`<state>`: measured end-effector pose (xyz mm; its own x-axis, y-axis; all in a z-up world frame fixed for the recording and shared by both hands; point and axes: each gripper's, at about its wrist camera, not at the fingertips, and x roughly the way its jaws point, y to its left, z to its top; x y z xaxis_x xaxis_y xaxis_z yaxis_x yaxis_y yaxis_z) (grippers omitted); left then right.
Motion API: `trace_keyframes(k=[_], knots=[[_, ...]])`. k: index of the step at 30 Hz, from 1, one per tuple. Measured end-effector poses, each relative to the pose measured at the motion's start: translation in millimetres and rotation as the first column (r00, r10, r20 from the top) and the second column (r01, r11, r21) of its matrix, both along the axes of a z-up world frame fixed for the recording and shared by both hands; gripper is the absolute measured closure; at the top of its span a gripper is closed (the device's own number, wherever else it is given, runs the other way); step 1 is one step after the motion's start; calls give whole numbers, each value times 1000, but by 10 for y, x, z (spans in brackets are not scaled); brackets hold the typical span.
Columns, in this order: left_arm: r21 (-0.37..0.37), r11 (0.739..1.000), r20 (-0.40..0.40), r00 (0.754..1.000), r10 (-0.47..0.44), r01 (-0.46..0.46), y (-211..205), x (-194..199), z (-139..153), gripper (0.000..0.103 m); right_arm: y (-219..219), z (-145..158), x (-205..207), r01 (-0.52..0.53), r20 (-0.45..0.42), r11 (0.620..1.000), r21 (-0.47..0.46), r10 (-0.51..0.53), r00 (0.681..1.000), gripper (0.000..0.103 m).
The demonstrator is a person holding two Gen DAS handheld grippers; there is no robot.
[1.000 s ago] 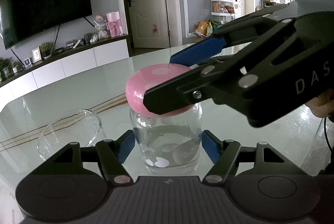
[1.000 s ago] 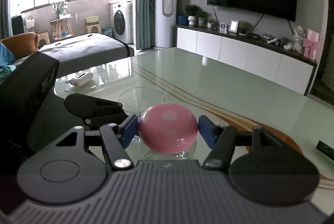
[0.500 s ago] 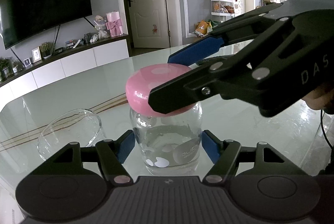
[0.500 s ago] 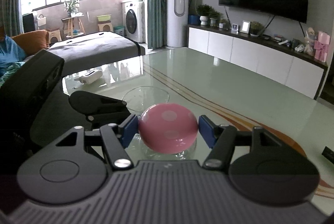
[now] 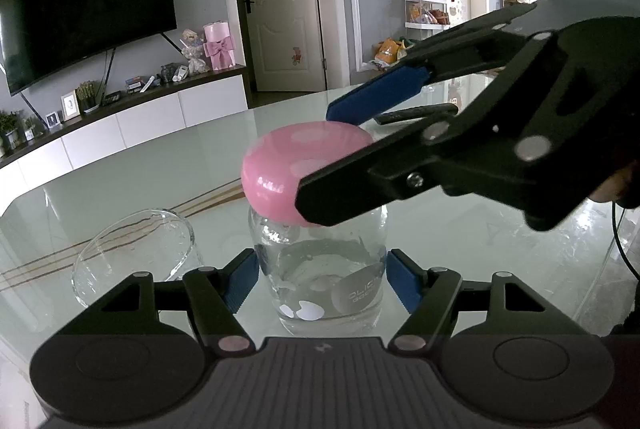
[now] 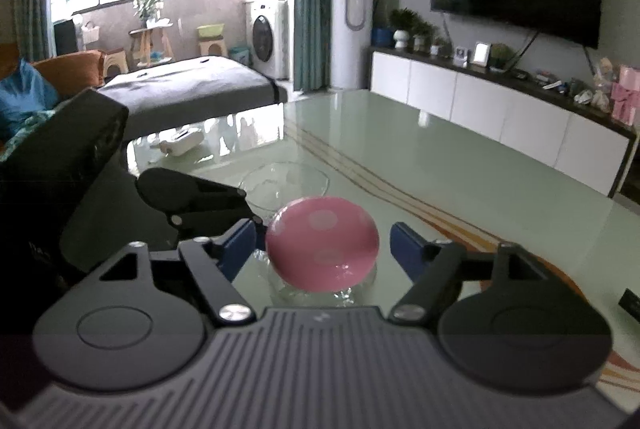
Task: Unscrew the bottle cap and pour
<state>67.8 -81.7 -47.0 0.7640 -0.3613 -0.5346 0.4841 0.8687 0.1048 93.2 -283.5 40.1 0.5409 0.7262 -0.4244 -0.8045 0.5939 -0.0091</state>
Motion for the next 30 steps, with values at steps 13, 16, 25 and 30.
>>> trace_keyframes(k=[13,16,25,30], knots=[[-1,1000,0,1000,1,-1,1,-10,13,29,232,-72,-288,274,42,962,15,-274,961,22],[-1,1000,-1,1000,1,-1,2,-6,17,30,280,-121,-283,297,32,955,11,-298,954,23],[0,1000,0,1000,1,-1,-2,0,26,30,386,-178,-214,337,21,942,5,-337,941,32],[-1,1000,0,1000,1,-1,-5,-1,26,30,370,-195,-202,321,6,947,9,-321,947,38]])
